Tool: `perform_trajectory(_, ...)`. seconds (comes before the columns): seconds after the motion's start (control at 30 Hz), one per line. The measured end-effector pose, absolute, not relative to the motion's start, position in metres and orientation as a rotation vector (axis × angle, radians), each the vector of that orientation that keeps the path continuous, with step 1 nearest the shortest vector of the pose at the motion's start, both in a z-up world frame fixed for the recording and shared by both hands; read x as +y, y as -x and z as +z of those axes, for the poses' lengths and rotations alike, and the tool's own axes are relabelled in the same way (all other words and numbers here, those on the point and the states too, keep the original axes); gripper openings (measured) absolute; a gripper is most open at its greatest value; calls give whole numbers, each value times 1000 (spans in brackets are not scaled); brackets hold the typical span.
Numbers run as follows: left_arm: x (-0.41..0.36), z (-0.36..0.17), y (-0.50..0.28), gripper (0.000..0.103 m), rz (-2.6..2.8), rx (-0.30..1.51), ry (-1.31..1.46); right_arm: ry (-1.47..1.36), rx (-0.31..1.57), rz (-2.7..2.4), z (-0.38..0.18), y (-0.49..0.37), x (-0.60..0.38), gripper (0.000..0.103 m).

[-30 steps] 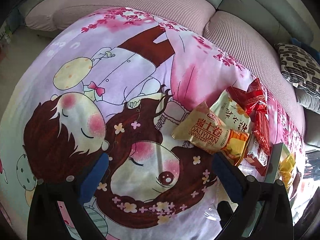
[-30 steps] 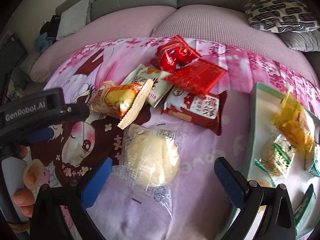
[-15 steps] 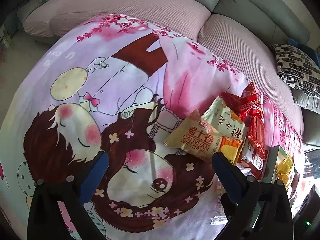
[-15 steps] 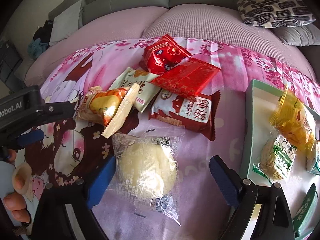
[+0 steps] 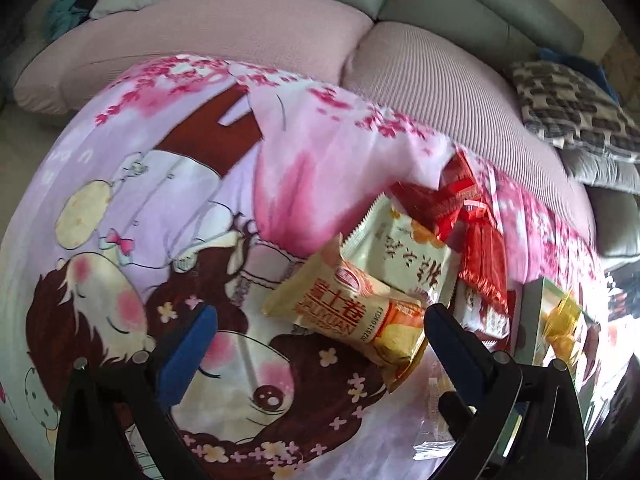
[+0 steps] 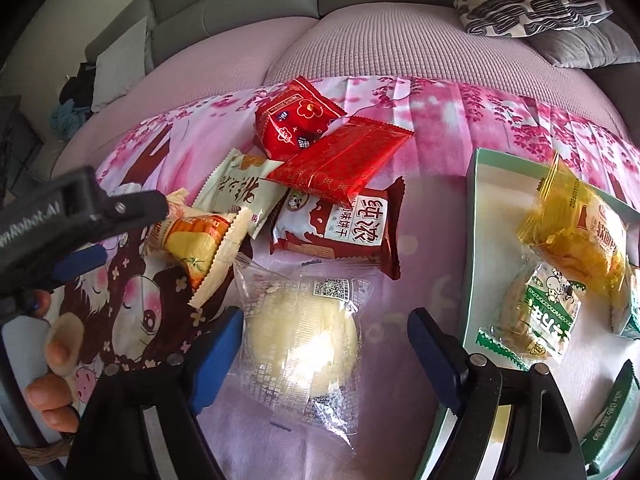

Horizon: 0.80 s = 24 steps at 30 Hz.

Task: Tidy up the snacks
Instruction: 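Grasp the yellow Swiss roll bag with the left tool while the right tool approaches the clear-wrapped bun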

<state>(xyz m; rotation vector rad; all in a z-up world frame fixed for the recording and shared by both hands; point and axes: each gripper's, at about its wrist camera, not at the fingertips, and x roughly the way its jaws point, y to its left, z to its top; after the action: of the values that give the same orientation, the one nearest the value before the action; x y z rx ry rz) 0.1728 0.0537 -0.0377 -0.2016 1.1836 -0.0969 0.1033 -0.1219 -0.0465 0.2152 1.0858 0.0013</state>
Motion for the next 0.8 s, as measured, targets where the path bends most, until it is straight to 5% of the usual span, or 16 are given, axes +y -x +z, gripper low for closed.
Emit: perform_trajectory(0.8, 58, -74, -188, 103, 10, 1326, 228, -229, 1096, 4, -50, -103, -123, 81)
